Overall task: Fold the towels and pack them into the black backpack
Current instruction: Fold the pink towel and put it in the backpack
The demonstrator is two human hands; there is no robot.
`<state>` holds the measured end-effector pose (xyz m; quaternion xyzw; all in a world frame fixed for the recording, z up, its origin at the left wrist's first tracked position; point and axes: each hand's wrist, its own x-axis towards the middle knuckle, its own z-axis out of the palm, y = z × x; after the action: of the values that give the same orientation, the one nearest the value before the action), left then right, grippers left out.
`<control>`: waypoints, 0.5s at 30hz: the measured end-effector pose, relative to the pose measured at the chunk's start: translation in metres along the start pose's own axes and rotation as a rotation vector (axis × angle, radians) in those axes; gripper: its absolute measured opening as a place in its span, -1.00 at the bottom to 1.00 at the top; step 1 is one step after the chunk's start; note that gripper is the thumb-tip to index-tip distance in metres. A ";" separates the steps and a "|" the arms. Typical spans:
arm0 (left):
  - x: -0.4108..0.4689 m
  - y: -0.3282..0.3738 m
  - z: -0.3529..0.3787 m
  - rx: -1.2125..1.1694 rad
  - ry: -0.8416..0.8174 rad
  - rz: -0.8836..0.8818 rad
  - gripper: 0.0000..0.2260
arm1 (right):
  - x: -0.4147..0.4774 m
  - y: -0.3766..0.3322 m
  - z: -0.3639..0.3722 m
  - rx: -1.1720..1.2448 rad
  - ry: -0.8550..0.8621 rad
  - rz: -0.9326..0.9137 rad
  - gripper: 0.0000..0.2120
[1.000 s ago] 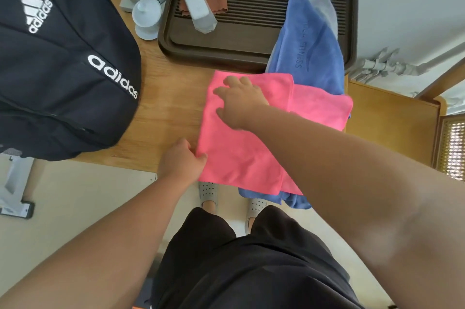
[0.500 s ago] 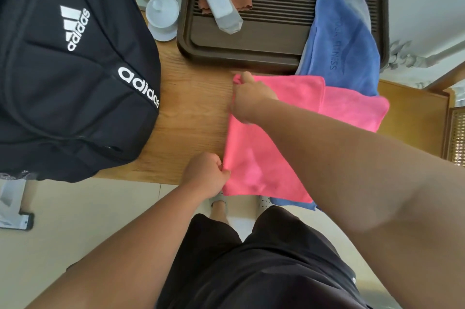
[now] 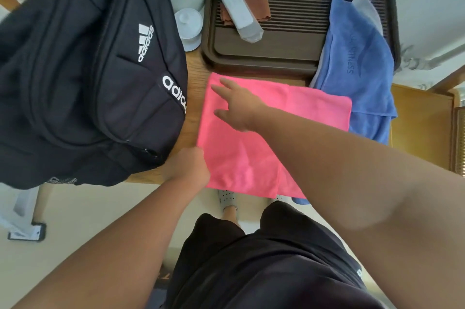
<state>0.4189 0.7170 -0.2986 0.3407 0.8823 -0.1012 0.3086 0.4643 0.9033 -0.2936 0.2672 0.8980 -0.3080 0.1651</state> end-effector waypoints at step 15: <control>-0.021 0.111 0.035 -0.164 -0.054 0.472 -0.76 | -0.134 0.136 -0.006 -0.191 0.418 0.533 -0.48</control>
<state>0.5213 0.7756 -0.3096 0.5081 0.7750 0.0365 0.3740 0.6502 0.9480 -0.2904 0.5331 0.8357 -0.1074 0.0764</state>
